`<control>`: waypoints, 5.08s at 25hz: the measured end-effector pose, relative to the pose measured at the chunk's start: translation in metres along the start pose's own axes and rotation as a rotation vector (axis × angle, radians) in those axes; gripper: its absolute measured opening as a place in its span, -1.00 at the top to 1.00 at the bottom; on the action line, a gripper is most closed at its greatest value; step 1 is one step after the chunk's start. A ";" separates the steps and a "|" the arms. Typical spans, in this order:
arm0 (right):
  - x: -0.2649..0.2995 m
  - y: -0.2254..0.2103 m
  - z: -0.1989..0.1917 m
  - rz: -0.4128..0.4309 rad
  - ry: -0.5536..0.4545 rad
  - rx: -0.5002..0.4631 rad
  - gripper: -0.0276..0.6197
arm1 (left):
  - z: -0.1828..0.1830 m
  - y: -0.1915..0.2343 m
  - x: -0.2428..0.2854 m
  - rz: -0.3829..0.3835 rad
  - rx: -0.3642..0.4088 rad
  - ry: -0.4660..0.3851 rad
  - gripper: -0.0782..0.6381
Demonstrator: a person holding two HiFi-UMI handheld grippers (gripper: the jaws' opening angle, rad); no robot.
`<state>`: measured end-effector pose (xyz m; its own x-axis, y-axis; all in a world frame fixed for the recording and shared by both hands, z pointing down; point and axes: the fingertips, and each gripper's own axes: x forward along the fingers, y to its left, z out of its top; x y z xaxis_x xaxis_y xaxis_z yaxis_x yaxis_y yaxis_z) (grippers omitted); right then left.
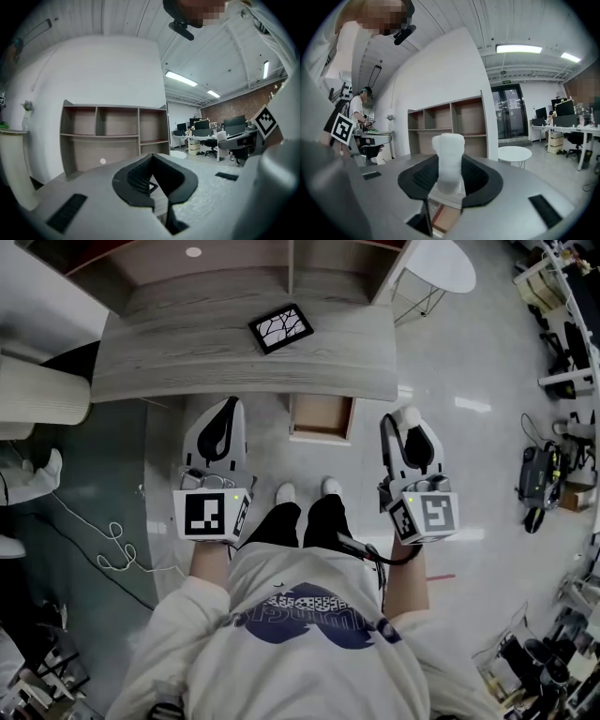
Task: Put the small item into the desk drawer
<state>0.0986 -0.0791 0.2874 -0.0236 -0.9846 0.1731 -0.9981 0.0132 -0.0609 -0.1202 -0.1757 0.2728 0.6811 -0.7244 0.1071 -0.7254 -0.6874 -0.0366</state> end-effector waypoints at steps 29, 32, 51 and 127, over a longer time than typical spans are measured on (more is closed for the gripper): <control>0.117 -0.011 -0.273 0.484 0.453 -0.400 0.50 | -0.173 -0.050 0.048 0.162 -0.057 0.195 0.76; 0.126 0.003 -0.307 0.556 0.513 -0.457 0.50 | -0.192 -0.047 0.045 0.176 -0.073 0.208 0.76; 0.162 0.033 -0.451 0.741 0.945 -0.781 0.50 | -0.235 -0.028 0.038 0.206 -0.109 0.216 0.76; 0.102 0.020 -0.121 0.378 0.347 -0.107 0.49 | -0.043 -0.025 0.030 0.196 -0.025 0.019 0.76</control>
<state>0.0693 -0.1585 0.4226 -0.3830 -0.7921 0.4753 -0.9160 0.3921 -0.0847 -0.0861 -0.1783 0.3192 0.5247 -0.8430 0.1186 -0.8464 -0.5315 -0.0337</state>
